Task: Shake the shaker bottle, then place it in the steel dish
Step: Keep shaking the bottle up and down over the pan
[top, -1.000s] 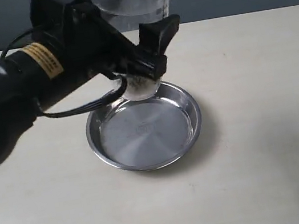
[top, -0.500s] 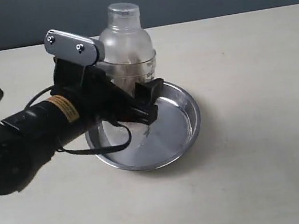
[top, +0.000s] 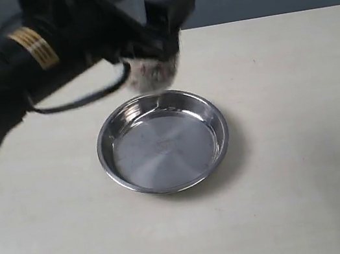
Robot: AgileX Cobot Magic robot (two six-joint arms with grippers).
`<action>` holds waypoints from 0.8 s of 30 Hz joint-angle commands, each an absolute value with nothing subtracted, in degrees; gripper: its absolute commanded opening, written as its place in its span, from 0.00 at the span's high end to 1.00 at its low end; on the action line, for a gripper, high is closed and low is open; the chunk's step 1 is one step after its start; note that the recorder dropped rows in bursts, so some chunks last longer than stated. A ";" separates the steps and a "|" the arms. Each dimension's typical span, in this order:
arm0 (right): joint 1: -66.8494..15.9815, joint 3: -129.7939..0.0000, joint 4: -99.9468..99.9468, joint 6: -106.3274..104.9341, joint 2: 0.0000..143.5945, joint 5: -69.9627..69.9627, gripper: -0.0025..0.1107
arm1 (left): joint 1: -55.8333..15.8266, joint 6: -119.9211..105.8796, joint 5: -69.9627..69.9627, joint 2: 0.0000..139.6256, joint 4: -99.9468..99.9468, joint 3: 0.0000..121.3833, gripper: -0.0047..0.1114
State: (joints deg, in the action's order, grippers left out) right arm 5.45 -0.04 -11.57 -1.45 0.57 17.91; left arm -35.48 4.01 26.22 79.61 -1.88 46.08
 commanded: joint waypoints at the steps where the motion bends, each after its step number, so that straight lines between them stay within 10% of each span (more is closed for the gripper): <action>1: 5.58 0.00 -11.49 -1.49 0.28 17.43 0.98 | -35.45 5.71 23.76 89.73 5.93 39.42 0.96; 24: 5.58 0.00 -11.59 -1.49 0.28 17.43 0.98 | -34.84 2.51 17.20 90.13 5.64 44.60 0.96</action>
